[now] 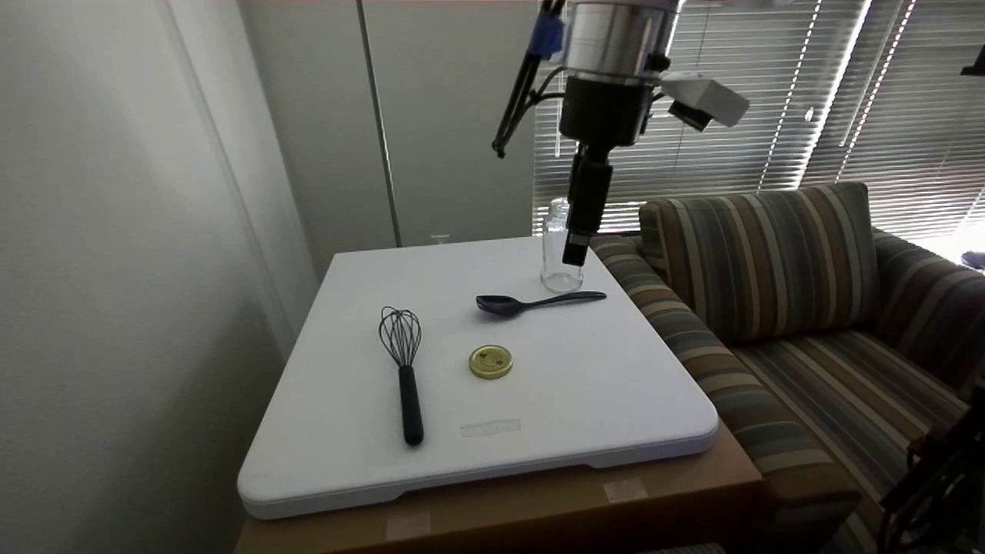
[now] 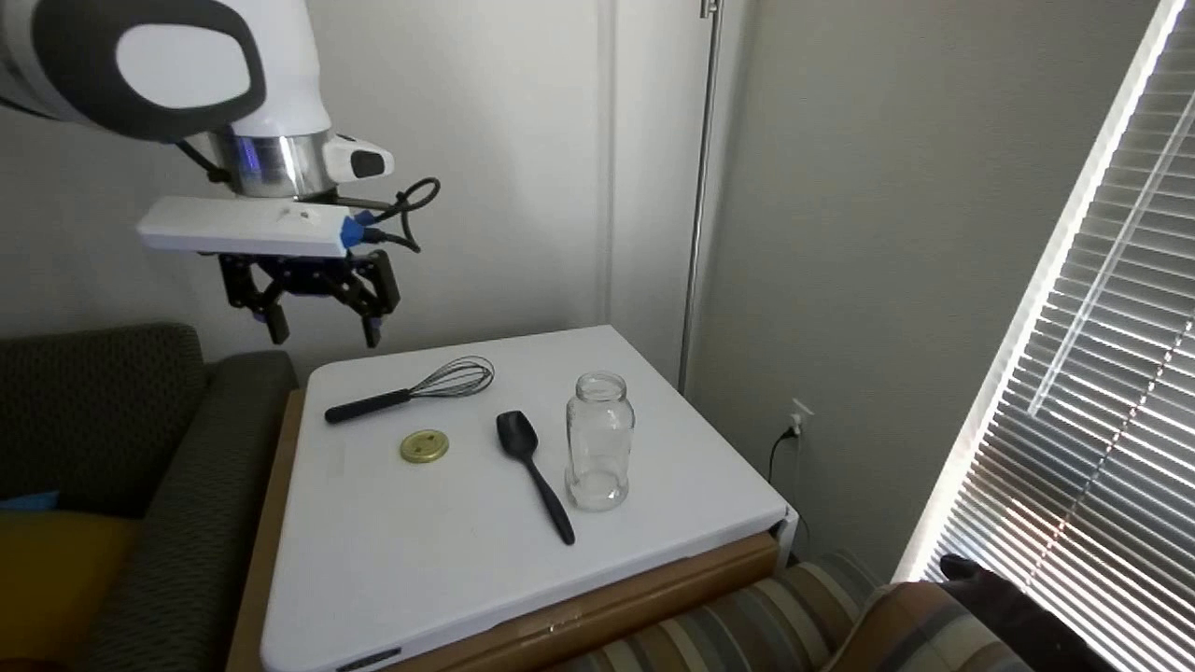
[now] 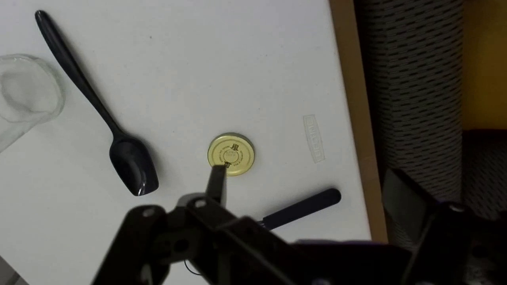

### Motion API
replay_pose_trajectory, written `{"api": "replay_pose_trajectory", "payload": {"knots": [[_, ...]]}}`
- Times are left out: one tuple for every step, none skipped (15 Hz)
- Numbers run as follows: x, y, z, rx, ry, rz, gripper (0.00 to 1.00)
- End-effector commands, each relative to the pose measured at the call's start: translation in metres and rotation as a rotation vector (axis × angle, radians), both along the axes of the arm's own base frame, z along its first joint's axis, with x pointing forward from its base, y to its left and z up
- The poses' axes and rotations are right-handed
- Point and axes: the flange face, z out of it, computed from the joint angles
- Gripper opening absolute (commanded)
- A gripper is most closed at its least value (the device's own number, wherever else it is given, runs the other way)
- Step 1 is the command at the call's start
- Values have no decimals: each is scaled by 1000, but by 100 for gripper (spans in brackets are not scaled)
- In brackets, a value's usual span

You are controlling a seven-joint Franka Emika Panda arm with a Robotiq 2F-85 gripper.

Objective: Put the metal lid on the jar

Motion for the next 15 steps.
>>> {"api": "replay_pose_trajectory", "payload": {"knots": [[40, 5, -36, 20, 46, 39, 100], [47, 8, -44, 19, 53, 46, 100], [52, 13, -53, 13, 61, 50, 100], [56, 16, -63, 2, 69, 59, 100], [60, 21, -73, -19, 84, 66, 100], [63, 24, -81, -37, 91, 79, 100], [66, 27, -90, -62, 98, 92, 100], [69, 29, -97, -89, 104, 109, 100], [72, 31, -106, -115, 107, 119, 100], [75, 34, -113, -132, 108, 128, 100], [78, 37, -121, -143, 104, 131, 100], [80, 40, -126, -143, 102, 133, 100], [82, 44, -135, -140, 104, 131, 100], [84, 48, -142, -135, 111, 133, 100], [85, 51, -150, -124, 122, 140, 100]]}}
